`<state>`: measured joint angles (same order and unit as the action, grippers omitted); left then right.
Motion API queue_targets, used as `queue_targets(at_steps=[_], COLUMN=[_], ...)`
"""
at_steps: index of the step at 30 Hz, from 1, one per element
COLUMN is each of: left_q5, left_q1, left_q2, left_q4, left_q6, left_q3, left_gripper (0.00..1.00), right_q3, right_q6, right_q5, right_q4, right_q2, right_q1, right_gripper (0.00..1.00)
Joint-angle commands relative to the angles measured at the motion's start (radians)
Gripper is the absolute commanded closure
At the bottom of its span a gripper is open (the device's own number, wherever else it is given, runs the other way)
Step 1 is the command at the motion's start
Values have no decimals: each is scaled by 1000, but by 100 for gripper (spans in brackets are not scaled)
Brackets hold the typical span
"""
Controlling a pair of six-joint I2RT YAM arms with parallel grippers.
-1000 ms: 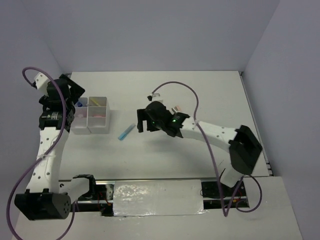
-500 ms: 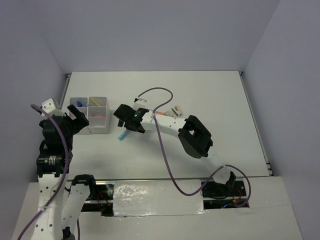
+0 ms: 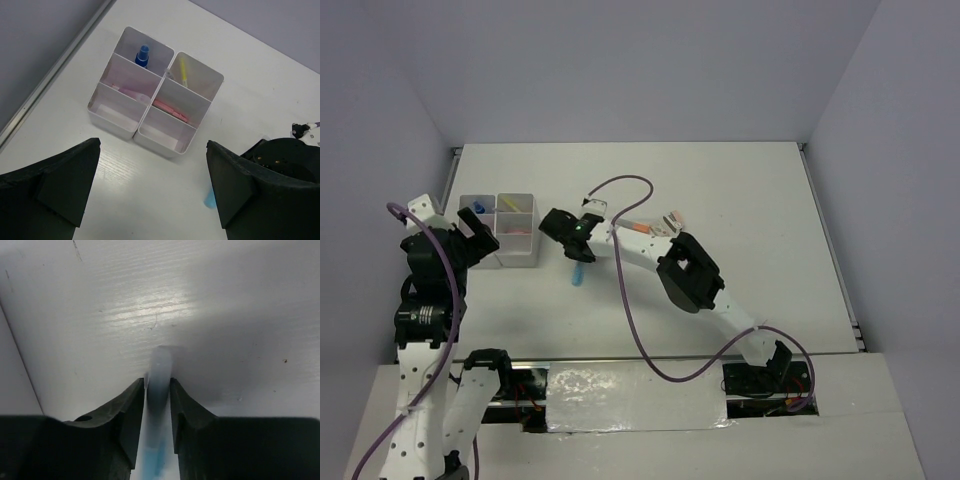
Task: Sort the stationery into containers
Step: Pick up the pen from the center of the board.
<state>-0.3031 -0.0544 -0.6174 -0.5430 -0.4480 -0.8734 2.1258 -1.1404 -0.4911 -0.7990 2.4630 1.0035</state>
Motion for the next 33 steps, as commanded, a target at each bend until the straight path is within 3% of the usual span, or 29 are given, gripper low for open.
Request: queue_targets(at_steps=[1, 2, 4, 5, 7, 9, 10, 13, 14, 16, 17, 18, 19, 22, 28, 30, 33], left_q5=[-14, -13, -8, -5, 12, 102, 157, 524, 747, 977, 1154, 1205, 1237, 1289, 1243, 1257, 1242], left_q1=[-1, -1, -1, -1, -1, 1, 1, 2, 2, 4, 8, 17, 46, 154, 301, 332, 367], left_q2=[12, 10, 7, 4, 1, -7, -27, -91, -108, -142, -142, -131, -119, -78, -10, -13, -13], left_q4=[26, 26, 25, 25, 31, 50, 79, 145, 170, 318, 406, 501, 679, 881, 981, 1087, 1085], left_q6=[17, 17, 20, 20, 20, 28, 37, 46, 34, -56, -175, -232, -283, -360, -357, -409, -396], left_q3=[-26, -26, -24, -24, -21, -10, -4, 14, 37, 79, 143, 175, 221, 257, 304, 320, 326], left_gripper=[1, 1, 1, 1, 1, 1, 1, 1, 1, 1, 1, 1, 1, 1, 1, 2, 5], right_q3=[-41, -62, -145, -221, -335, -513, -585, -850, -977, -1090, -1168, -1199, -1239, -1287, -1330, -1325, -1311], right_q6=[24, 30, 57, 62, 163, 279, 335, 561, 667, 761, 818, 844, 866, 895, 829, 821, 824], right_q5=[14, 22, 31, 40, 87, 117, 135, 224, 256, 396, 437, 539, 586, 752, 963, 985, 999], right_q4=[-37, -28, 13, 32, 222, 346, 504, 811, 892, 1075, 1139, 1162, 1172, 1201, 1265, 1273, 1256], right_q2=[30, 13, -12, -47, -138, -218, -311, -526, -586, -747, -797, -876, -909, -1022, -1182, -1216, -1251], right_q1=[-11, -13, -17, -19, -25, -25, -25, -26, -23, -25, -25, -26, -26, -26, -26, -26, -26], right_gripper=[68, 70, 100, 100, 100, 100, 100, 100, 100, 100, 100, 100, 100, 100, 100, 100, 100])
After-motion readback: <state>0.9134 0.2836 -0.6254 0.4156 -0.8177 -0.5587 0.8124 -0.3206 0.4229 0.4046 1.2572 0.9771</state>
